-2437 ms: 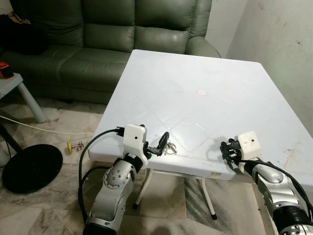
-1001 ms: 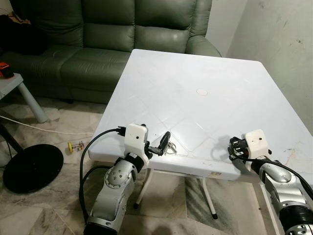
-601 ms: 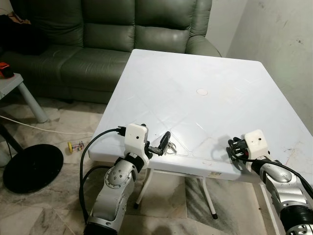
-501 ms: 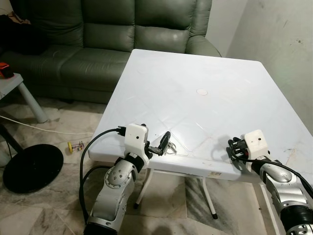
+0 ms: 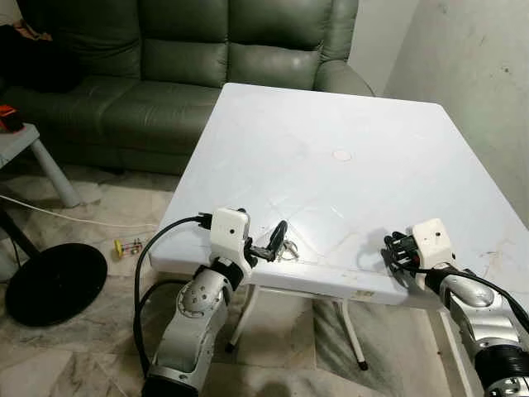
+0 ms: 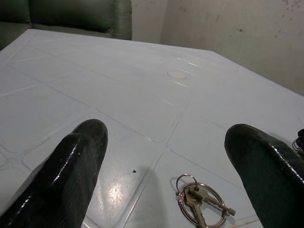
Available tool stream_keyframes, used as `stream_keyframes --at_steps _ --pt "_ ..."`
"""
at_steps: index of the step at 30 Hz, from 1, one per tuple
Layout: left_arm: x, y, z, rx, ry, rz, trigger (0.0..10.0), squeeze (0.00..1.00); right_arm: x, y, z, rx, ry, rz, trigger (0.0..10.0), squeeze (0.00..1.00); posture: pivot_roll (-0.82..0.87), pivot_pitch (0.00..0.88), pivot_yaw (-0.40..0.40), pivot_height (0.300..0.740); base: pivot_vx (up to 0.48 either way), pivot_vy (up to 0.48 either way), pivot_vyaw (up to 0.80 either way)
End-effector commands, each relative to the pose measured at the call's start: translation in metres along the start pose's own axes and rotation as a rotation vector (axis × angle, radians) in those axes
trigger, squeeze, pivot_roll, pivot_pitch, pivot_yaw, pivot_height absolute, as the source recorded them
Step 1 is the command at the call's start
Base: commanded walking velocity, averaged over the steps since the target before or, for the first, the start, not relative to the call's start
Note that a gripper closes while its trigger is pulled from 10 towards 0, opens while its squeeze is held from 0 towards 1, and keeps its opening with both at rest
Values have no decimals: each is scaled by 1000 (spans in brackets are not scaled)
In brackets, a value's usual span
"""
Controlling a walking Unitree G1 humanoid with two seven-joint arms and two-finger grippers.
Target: Hang keys on a hook
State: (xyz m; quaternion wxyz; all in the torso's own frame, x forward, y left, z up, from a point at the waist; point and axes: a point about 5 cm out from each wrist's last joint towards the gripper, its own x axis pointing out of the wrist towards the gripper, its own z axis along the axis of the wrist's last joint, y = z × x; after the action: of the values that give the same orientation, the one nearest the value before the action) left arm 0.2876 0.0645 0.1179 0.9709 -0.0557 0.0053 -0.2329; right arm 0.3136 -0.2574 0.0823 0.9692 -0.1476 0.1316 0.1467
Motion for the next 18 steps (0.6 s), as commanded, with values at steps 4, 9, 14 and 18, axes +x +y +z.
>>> stream_keyframes --at_steps 4,9,14,18 --pt "4 -6 5 -13 -24 -15 10000 0 -4 2 -6 86 17 87 10000 1000 44 35 -62 740 0 0 0" --pt "4 -7 5 -12 -24 -18 10000 0 -2 1 -5 25 24 39 10000 196 43 35 -63 740 0 0 0" --pt "4 -7 5 -15 -24 -17 10000 0 -1 -2 -5 6 27 -4 10000 0 44 34 -62 740 0 0 0" --pt "4 -7 5 -15 -23 -18 10000 0 -2 -5 -4 -12 26 -29 10000 0 44 34 -62 740 0 0 0"
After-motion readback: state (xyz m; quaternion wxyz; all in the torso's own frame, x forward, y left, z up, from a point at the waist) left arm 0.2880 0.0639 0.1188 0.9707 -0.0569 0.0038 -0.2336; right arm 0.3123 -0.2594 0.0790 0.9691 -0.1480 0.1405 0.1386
